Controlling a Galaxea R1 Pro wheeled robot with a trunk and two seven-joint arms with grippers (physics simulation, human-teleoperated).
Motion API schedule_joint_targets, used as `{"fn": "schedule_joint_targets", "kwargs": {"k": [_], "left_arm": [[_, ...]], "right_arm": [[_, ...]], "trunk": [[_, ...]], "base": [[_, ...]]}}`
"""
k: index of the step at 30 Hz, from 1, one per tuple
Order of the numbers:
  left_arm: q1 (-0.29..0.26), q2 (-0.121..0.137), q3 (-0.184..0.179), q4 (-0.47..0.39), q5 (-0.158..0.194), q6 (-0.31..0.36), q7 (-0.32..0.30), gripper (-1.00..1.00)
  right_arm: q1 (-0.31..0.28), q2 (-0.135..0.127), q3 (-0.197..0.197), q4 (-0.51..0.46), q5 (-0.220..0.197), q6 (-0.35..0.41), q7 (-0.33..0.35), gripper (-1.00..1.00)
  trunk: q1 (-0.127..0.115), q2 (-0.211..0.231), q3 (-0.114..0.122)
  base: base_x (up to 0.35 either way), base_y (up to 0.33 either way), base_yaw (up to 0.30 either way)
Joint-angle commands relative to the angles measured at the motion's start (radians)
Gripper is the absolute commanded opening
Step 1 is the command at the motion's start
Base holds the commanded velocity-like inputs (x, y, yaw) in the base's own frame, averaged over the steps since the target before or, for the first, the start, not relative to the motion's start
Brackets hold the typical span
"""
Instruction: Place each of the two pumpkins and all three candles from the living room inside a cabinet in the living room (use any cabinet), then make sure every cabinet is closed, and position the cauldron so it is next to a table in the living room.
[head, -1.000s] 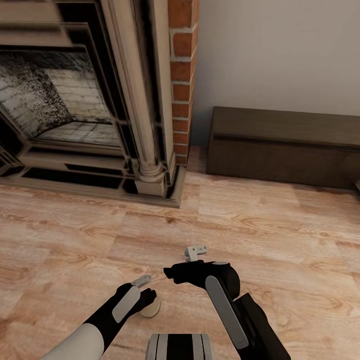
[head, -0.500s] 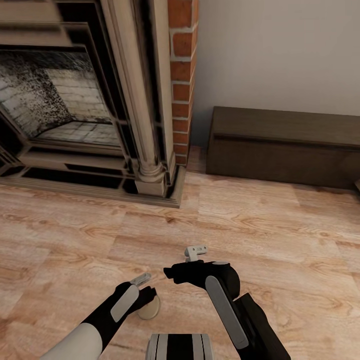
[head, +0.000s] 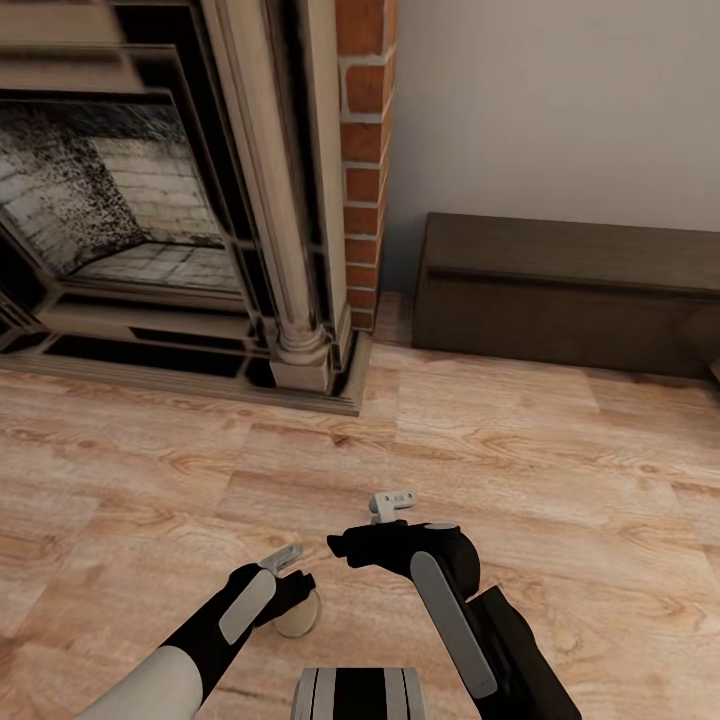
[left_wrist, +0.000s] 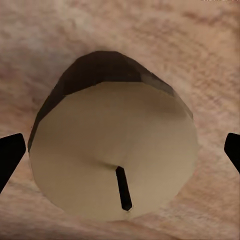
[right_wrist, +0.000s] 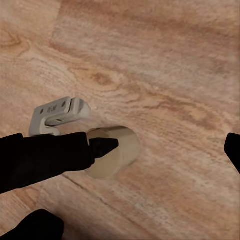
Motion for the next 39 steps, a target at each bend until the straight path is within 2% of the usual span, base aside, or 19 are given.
{"fn": "schedule_joint_targets", "kwargs": {"k": [1,6,17,21,39], "left_arm": [[0.0,0.001,-0.004,-0.002,0.01,0.0,0.009,1.0],[-0.001,0.001,-0.003,-0.002,0.01,-0.001,0.01,1.0],[0.0,0.0,-0.003,-0.002,0.01,-0.001,0.011,1.0],[0.0,-0.001,-0.004,-0.002,0.01,-0.001,0.011,1.0],[0.0,-0.001,-0.006,-0.002,0.012,-0.001,-0.005,1.0]], "right_arm": [[-0.001,0.0,0.001,-0.001,-0.01,0.003,-0.01,1.0],[-0.001,0.0,0.001,-0.001,-0.01,0.002,-0.01,1.0],[-0.001,0.0,0.001,-0.001,-0.01,0.001,-0.01,1.0],[-0.001,0.0,0.001,-0.001,-0.01,0.001,-0.01,1.0],[-0.001,0.0,0.001,-0.001,-0.01,0.001,-0.01,1.0]], "trunk": [[0.0,0.0,-0.001],[0.001,-0.001,-0.012],[0.001,-0.001,-0.012],[0.003,-0.002,-0.028],[0.003,-0.002,-0.028]], "base": [[0.0,0.0,0.0],[0.0,0.0,0.0],[0.0,0.0,0.0],[0.0,0.0,0.0],[0.0,0.0,0.0]]}}
